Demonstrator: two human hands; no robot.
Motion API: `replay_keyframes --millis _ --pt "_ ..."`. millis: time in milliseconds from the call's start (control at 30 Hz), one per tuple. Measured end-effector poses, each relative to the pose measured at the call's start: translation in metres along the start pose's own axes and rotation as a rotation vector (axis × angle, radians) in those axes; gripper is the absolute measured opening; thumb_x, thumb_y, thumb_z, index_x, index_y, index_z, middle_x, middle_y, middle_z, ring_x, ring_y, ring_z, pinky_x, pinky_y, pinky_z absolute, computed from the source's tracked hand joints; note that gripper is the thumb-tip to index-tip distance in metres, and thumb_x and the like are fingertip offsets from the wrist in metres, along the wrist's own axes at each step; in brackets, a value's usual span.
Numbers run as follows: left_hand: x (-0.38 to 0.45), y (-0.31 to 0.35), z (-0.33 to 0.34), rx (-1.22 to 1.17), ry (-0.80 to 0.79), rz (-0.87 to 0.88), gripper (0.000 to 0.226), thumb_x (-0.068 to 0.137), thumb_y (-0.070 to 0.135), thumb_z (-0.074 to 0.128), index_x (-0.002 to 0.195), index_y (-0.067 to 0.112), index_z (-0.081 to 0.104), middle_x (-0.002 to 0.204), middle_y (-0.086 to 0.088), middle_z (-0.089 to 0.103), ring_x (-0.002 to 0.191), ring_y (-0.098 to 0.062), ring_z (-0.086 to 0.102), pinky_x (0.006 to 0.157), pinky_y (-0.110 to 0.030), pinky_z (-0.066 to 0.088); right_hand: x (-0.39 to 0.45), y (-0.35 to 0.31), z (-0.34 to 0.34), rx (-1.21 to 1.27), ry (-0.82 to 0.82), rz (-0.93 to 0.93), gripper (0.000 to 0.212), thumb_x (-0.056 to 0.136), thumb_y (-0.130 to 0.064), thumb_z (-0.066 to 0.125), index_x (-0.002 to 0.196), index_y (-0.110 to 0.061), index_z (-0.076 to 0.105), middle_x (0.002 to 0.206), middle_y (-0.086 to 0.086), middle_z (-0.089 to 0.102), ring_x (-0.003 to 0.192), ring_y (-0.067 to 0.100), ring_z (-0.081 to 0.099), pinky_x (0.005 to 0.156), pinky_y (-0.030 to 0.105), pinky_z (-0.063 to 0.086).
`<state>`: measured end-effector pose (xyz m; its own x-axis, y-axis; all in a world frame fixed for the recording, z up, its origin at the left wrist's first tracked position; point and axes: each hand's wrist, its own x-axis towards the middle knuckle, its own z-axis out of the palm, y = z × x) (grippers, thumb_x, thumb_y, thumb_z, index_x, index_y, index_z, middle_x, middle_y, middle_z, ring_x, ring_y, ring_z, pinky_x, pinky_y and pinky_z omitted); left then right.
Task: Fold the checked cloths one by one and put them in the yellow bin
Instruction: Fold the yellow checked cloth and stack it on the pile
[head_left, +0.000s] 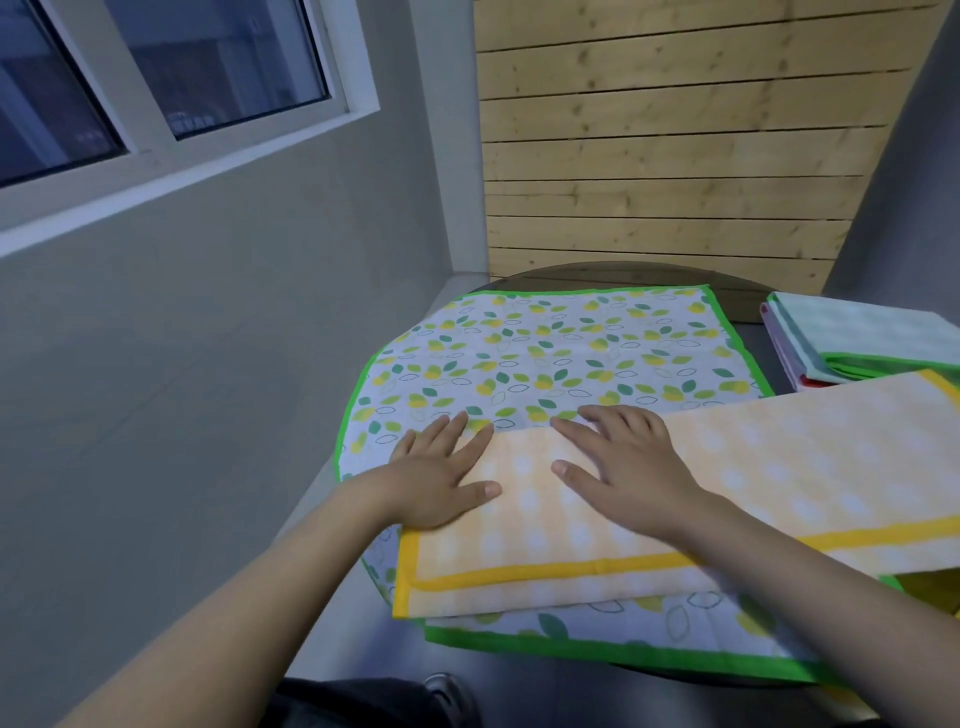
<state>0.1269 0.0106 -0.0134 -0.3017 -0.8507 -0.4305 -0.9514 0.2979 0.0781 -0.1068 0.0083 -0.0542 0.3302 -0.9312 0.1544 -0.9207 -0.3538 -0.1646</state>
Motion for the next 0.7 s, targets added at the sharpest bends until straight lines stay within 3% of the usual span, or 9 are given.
replay_keyframes --millis 100,200,333,433,567,700 --pt "0.001 -0.001 -0.011 -0.020 0.091 -0.023 0.067 0.093 0.056 0.038 0.150 0.038 0.009 0.157 -0.001 0.008 0.145 -0.022 0.004 0.116 -0.041 0.011 0.000 0.004 -0.006 0.013 -0.010 0.036 0.083 0.069 -0.072 0.002 0.140 -0.041 0.031 0.144 -0.004 0.033 0.132 0.020 0.024 0.105 0.034 0.008" --pt "0.004 -0.004 -0.022 -0.150 0.223 -0.079 0.063 0.085 0.050 0.059 0.140 0.033 0.036 0.132 -0.003 0.038 0.128 -0.022 0.032 0.101 -0.033 0.032 -0.001 0.016 -0.015 -0.041 0.016 0.096 0.083 0.067 -0.071 0.003 0.137 -0.039 0.036 0.127 -0.004 0.041 0.121 0.019 0.032 0.098 0.033 0.013" --pt "0.006 -0.006 -0.033 -0.307 0.191 -0.216 0.057 0.073 0.044 0.075 0.118 0.020 0.050 0.099 0.003 0.054 0.095 -0.018 0.050 0.075 -0.028 0.040 -0.010 0.028 -0.023 -0.080 -0.013 0.174 0.087 0.065 -0.073 0.001 0.137 -0.038 0.034 0.116 -0.004 0.039 0.116 0.019 0.034 0.098 0.035 0.016" --pt "0.010 -0.008 -0.038 -0.345 0.183 -0.272 0.048 0.071 0.040 0.078 0.104 0.014 0.054 0.088 0.002 0.057 0.079 -0.016 0.051 0.066 -0.026 0.039 -0.020 0.023 -0.026 -0.118 -0.041 0.219 0.085 0.070 -0.072 0.002 0.140 -0.033 0.030 0.118 -0.002 0.038 0.117 0.021 0.033 0.098 0.035 0.017" --pt "0.024 -0.009 -0.039 -0.509 0.443 -0.298 0.040 0.067 0.033 0.083 0.086 0.013 0.053 0.082 -0.001 0.050 0.075 -0.020 0.046 0.056 -0.027 0.032 -0.030 0.014 -0.032 -0.127 -0.050 0.227 0.062 0.090 -0.060 0.025 0.140 -0.023 0.029 0.124 0.003 0.037 0.120 0.025 0.032 0.101 0.037 0.020" --pt "0.030 -0.006 -0.037 -0.679 0.614 -0.263 0.039 0.072 0.029 0.080 0.072 0.013 0.044 0.064 0.000 0.040 0.061 -0.020 0.037 0.051 -0.030 0.024 -0.033 0.006 -0.038 0.195 -0.041 -0.003 0.055 0.088 -0.048 0.050 0.138 -0.027 0.036 0.125 -0.001 0.033 0.119 0.020 0.029 0.099 0.031 0.023"
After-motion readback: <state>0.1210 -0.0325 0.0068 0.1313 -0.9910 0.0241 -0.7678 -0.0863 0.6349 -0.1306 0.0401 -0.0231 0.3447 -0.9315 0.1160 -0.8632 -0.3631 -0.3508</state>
